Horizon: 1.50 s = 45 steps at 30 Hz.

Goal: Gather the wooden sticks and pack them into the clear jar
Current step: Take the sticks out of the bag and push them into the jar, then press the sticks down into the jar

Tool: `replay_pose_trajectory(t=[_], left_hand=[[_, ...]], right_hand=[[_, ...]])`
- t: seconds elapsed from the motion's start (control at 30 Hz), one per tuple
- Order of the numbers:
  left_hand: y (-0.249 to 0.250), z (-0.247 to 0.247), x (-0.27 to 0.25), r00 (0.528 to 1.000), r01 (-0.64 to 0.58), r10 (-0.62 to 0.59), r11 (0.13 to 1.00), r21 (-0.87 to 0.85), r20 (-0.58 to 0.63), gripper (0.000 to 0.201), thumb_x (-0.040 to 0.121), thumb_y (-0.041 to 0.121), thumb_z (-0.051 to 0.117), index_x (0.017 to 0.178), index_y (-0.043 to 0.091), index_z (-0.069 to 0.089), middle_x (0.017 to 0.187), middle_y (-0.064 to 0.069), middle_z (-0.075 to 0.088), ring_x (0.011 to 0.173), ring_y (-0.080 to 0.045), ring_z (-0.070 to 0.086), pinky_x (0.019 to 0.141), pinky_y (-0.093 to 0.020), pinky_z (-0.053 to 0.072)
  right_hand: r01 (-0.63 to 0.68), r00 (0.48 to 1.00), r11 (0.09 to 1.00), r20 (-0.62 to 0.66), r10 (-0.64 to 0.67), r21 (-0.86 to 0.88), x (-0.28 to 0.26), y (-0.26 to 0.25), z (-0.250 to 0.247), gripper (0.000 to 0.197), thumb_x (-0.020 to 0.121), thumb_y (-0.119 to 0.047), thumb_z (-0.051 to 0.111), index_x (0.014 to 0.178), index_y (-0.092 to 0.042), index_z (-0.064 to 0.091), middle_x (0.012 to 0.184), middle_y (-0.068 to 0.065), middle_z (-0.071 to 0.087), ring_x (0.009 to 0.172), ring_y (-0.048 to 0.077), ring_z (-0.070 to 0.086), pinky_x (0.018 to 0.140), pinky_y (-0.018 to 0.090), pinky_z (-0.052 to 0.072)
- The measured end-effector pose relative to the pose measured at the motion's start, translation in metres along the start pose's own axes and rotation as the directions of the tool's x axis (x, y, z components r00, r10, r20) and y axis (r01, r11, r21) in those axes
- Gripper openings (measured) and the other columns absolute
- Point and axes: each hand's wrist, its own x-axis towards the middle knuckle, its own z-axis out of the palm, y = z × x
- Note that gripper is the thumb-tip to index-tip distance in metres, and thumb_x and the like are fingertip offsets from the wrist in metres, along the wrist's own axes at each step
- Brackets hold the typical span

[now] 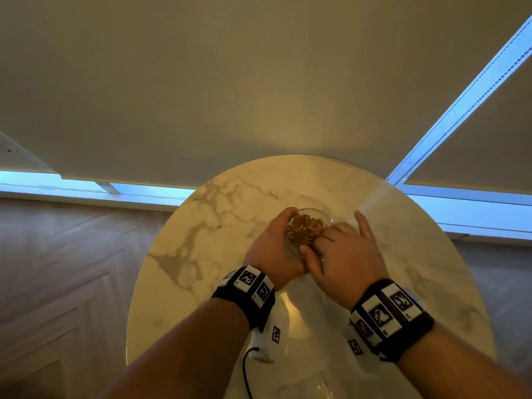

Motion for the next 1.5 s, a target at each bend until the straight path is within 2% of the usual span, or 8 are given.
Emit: replay_pose_trajectory(t=[0.23,0.63,0.8,0.9,1.0,1.1,1.33,1.5], left_hand=[[-0.004,0.001,0.000,1.000,-0.016,0.016,1.000,-0.010,0.002,0.103,0.059,0.050,0.082,0.149,0.043,0.031,0.138,0.009,0.058,0.116,-0.010,0.062,0.100,-0.033,0.054],[-0.017,0.006,0.013,0.992,0.021,-0.011,0.997,-0.078,0.127,0.110,0.066,0.034,0.088,0.156,0.033,0.023,0.149,0.007,0.053,0.130,-0.008,0.057,0.112,-0.036,0.047],[-0.017,-0.019,-0.013,0.994,0.080,-0.085,0.994,0.076,0.071,0.128,0.057,0.067,0.088,0.158,0.028,0.019,0.150,0.010,0.051,0.133,-0.007,0.050,0.112,-0.033,0.041],[-0.035,-0.033,-0.071,0.957,0.149,-0.222,0.929,0.340,0.188,0.076,0.079,0.060,0.077,0.142,0.028,0.049,0.125,0.008,0.065,0.108,-0.011,0.062,0.094,-0.032,0.052],[-0.056,-0.018,-0.135,0.800,0.103,-0.425,0.792,0.601,0.424,0.059,0.080,0.081,0.056,0.107,0.029,0.067,0.097,0.008,0.070,0.088,-0.014,0.066,0.079,-0.034,0.055],[-0.066,0.011,-0.173,0.669,0.174,-0.567,0.748,0.641,0.480,0.072,0.082,0.086,0.046,0.074,0.018,0.068,0.071,0.004,0.066,0.065,-0.014,0.061,0.060,-0.030,0.046],[-0.085,0.036,-0.207,0.710,0.679,-0.625,0.730,-0.077,0.324,0.011,0.087,0.018,0.076,0.085,0.008,0.072,0.083,-0.012,0.072,0.072,-0.019,0.065,0.070,-0.030,0.055],[-0.030,0.027,-0.221,0.839,0.429,-0.539,0.573,-0.698,0.073,0.015,0.099,0.004,0.061,0.087,0.008,0.053,0.066,-0.012,0.058,0.054,-0.019,0.060,0.054,-0.029,0.057]], right_hand=[[0.119,0.992,0.990,0.023,-0.121,0.075,0.015,0.012,0.009,0.045,0.099,-0.046,0.031,0.090,-0.030,0.072,0.093,-0.008,0.068,0.095,0.020,0.063,0.118,0.049,0.030],[0.154,0.973,0.966,0.136,-0.185,0.210,0.009,0.006,0.017,0.069,0.099,-0.060,0.011,0.155,-0.031,0.039,0.166,-0.012,0.030,0.155,0.011,0.020,0.125,0.052,-0.002],[0.075,0.971,0.898,-0.236,0.033,0.434,-0.048,0.012,0.007,0.029,0.096,-0.032,0.063,0.120,-0.018,0.070,0.126,0.002,0.066,0.117,0.021,0.058,0.103,0.035,0.043],[-0.251,0.965,0.852,0.187,0.184,0.459,-0.102,0.011,0.026,0.024,0.089,-0.047,0.057,0.090,-0.026,0.069,0.092,-0.007,0.064,0.087,0.017,0.061,0.078,0.033,0.049],[-0.513,0.725,0.805,0.652,0.221,0.297,-0.156,0.002,0.063,0.041,0.089,-0.065,0.052,0.086,-0.027,0.067,0.086,-0.007,0.067,0.081,0.012,0.063,0.077,0.033,0.051],[-0.581,0.606,0.779,0.765,0.220,0.237,-0.194,-0.013,0.093,0.035,0.090,-0.064,0.059,0.088,-0.029,0.066,0.085,-0.007,0.067,0.079,0.008,0.061,0.075,0.029,0.049],[-0.629,0.738,0.457,0.667,0.098,0.629,-0.192,-0.015,0.085,0.018,0.096,-0.032,0.068,0.084,-0.019,0.073,0.080,0.001,0.072,0.077,0.011,0.065,0.076,0.029,0.048],[-0.617,0.773,-0.022,0.610,0.173,0.787,-0.186,0.007,0.045,0.016,0.096,-0.021,0.070,0.084,-0.013,0.078,0.076,0.007,0.068,0.071,0.021,0.061,0.069,0.032,0.056]])
